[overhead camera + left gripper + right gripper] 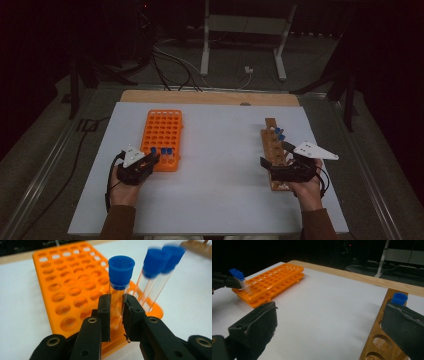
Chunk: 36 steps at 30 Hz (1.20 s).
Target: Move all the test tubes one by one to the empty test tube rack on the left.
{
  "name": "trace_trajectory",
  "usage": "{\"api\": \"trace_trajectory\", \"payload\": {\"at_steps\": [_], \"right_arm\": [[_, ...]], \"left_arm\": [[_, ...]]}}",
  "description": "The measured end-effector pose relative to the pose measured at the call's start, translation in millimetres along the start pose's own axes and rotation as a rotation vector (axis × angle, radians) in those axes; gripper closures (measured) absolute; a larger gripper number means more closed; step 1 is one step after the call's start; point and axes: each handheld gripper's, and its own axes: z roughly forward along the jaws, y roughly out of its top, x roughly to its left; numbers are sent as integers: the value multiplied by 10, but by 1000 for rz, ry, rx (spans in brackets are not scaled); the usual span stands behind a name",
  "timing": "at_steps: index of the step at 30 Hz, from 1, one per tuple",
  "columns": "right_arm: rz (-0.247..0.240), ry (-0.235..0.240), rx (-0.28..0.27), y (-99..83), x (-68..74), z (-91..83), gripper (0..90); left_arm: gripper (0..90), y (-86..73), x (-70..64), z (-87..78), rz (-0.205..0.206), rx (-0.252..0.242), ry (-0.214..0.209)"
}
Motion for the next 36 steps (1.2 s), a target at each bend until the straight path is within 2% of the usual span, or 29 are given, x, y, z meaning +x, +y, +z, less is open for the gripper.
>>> {"api": "trace_trajectory", "payload": {"at_steps": [3,5,10,14,15,17,18,21,24,26,30,34,36], "right_arm": [[3,-7,-1,-5,-20,-7,3],[6,-18,-4,-8,-41,-14,3],[18,-55,-3,-29,-123,-22,3],[18,-88,18,-56,-207,11,18],[16,-99,25,-61,-227,24,18],[28,-108,34,-65,-272,47,22],[31,-111,38,-66,-291,59,40],[17,-125,70,-64,-340,119,67],[1,-162,83,-57,-395,178,134],[12,-186,76,-54,-448,214,194],[14,-220,98,-67,-521,320,383],[14,-246,122,-99,-563,410,529],[23,-244,122,-115,-577,428,608]], "left_arm": [[778,-6,7,-11,-12,-3,-5],[755,-21,27,-29,-25,-16,-23],[608,-34,117,-120,-103,-59,-88],[539,-41,182,-197,-153,-98,-135],[505,-42,190,-215,-164,-101,-137],[377,-44,195,-239,-191,-108,-144],[336,-46,196,-249,-196,-109,-154],[232,-37,168,-273,-194,-110,-140],[162,-14,142,-298,-184,-116,-136],[109,7,112,-301,-170,-107,-125],[35,25,70,-296,-155,-98,-109],[14,26,67,-307,-146,-109,-118],[14,24,69,-310,-146,-113,-118]]}}
